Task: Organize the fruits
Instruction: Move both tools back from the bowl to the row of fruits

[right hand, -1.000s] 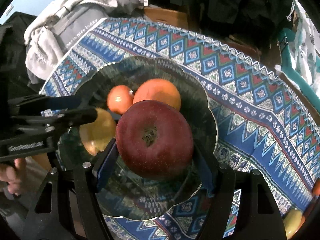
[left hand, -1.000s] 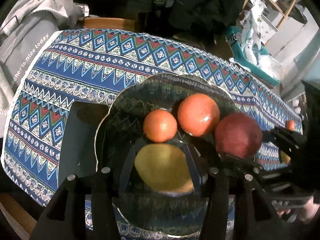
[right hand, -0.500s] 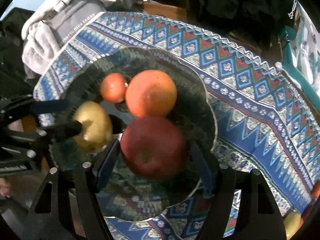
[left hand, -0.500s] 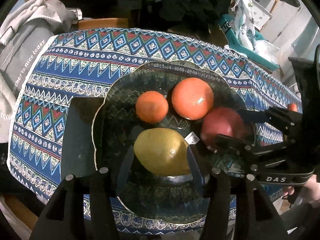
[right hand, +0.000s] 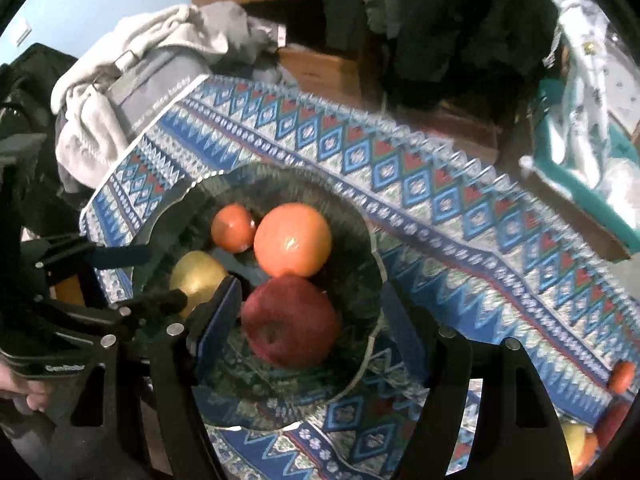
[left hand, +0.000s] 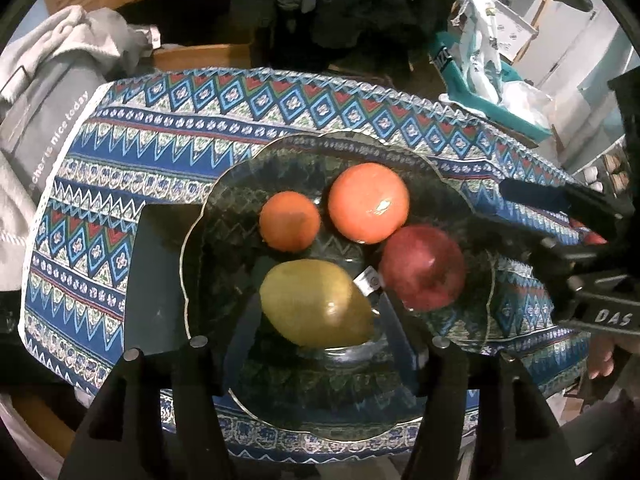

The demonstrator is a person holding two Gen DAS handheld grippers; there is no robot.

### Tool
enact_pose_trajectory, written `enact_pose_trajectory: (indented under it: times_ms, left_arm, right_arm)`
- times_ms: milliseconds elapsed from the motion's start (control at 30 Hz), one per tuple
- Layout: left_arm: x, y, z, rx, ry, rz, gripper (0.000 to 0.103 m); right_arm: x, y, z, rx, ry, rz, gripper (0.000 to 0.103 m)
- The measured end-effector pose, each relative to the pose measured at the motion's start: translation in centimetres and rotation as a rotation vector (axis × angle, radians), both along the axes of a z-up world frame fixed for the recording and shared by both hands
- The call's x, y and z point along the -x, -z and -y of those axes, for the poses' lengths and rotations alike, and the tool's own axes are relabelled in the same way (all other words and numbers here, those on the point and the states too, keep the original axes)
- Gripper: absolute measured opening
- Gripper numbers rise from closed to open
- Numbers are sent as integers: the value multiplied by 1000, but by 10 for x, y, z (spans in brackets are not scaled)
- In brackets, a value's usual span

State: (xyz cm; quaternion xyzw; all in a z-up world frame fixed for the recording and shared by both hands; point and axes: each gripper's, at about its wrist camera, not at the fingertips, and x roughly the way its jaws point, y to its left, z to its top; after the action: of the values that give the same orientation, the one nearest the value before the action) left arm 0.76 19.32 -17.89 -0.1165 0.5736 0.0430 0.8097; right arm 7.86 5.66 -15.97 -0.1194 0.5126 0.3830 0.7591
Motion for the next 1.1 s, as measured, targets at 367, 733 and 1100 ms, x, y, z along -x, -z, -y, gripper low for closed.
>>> enact_pose_trajectory:
  times_ms: [367,733,1100]
  left_arm:
    - [-1,-35,25,-3,42,82,64]
    - [-3,-65,46,6,61,159,64]
    - [-3,-86,84,-53,137,231,69]
  right_arm:
    - [7,-45,27,3,36,84,74]
    - [23,-82,64,-38,61,124,74]
    - [32,-101,95,-59,99,143,74]
